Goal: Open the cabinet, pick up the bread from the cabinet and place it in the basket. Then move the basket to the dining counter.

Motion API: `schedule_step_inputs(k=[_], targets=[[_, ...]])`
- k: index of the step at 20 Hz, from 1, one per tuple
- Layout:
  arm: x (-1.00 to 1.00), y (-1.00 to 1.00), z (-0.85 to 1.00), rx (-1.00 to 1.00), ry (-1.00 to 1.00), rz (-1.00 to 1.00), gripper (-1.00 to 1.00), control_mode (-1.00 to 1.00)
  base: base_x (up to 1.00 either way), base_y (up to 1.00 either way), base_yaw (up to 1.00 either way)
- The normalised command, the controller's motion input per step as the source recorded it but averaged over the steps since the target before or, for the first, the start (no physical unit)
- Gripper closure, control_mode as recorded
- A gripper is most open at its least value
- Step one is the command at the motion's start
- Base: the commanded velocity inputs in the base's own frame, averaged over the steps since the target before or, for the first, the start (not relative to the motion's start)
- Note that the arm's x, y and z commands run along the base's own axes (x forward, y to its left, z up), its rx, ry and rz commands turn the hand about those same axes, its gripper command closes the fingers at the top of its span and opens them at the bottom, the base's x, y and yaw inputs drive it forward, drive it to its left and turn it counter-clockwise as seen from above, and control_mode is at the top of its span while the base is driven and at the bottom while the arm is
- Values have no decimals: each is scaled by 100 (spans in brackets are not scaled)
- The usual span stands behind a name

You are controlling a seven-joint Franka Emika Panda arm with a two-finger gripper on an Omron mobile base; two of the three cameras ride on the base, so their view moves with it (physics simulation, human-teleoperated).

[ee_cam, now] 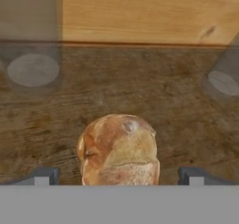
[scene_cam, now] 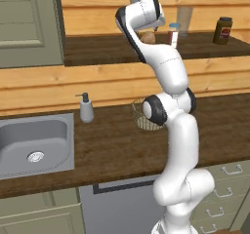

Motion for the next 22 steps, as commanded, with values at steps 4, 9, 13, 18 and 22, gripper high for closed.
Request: schedule_step_inputs(k=[4,9,13,18,22], targets=[[0,-16,-37,0,0,-6,-100,-100,0,0,0],[9,-4,-32,0,0,-2,-100,-100,0,0,0],[19,0,-38,0,0,0,-100,-100,0,0,0],[7,-8,-28,0,-1,0,-100,-100,0,0,0],[0,-6,-20,0,-2,0,-100,-100,0,0,0]])
